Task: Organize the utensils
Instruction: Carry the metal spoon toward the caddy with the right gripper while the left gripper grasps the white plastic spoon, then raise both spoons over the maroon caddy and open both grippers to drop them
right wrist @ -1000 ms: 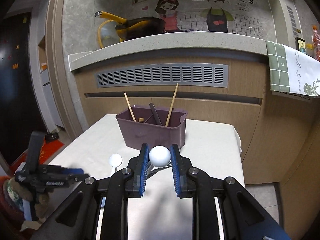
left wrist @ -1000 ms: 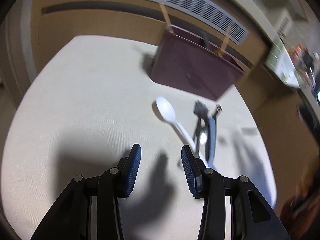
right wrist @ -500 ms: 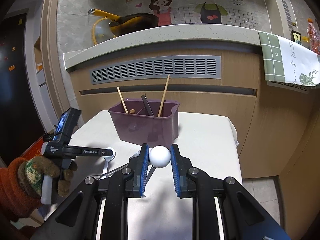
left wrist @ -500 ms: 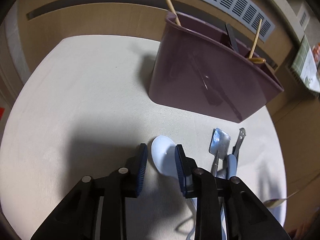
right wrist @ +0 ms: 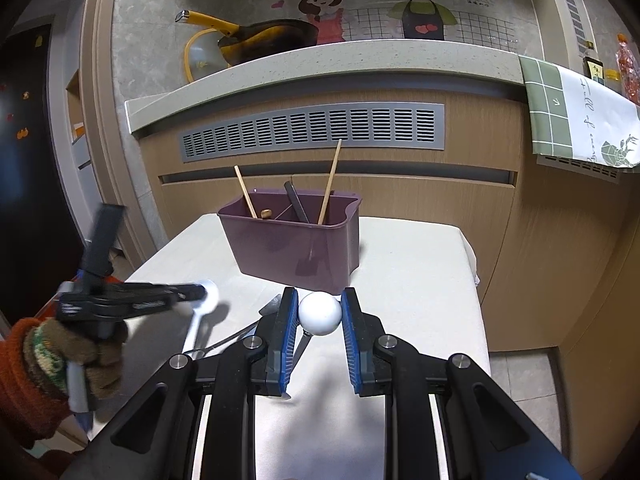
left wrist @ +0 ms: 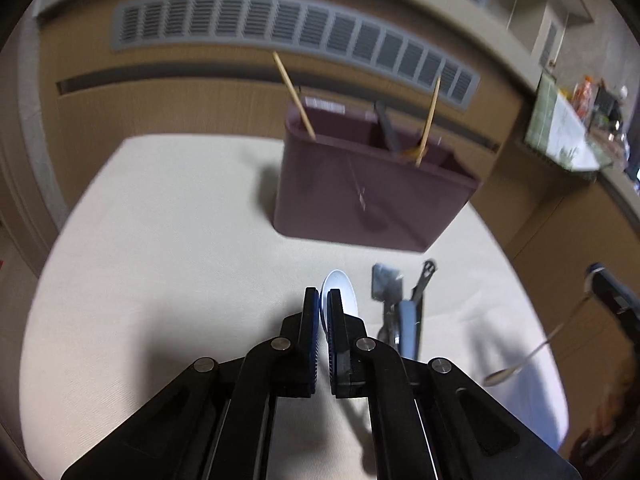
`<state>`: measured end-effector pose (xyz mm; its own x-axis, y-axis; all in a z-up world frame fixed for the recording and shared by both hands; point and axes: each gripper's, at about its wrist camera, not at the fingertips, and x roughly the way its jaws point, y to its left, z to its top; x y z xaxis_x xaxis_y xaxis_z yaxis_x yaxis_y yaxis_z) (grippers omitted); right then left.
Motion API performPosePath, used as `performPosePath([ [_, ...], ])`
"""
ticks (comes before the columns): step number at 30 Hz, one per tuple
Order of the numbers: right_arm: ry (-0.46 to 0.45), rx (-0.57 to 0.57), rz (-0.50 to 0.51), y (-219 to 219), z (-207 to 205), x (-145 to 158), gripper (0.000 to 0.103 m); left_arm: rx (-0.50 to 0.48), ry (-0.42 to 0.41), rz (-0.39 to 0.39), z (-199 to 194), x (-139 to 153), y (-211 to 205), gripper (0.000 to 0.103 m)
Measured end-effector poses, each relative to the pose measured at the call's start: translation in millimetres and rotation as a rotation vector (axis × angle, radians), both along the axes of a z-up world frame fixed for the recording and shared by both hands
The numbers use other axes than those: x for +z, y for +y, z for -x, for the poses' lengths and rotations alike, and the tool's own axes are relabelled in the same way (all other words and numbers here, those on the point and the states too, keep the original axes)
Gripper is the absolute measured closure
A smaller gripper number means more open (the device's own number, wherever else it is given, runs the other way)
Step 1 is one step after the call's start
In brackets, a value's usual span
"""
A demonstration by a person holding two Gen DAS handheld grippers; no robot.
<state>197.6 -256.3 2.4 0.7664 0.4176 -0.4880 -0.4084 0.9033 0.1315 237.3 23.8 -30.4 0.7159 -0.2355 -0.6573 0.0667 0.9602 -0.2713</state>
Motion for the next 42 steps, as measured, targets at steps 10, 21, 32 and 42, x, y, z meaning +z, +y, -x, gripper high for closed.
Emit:
performPosePath([
  [10,-0.005,0.004,0.051,15,6,5,0.083,0.067,-0.159,-0.037,38,41,19,0.100],
  [21,0.008,0.001,0.050,15,9,8,0.083,0.080,-0.168,0.015,48,48,31,0.100],
  [32,-0.005,-0.023,0.018,10,1,20,0.083,0.076,-0.340,-0.069,44,106,20,0.100],
  [42,-0.357,-0.070,0.042,20,-39,178,0.083,0.151,-0.764,-0.073,16,227,17,0.100],
])
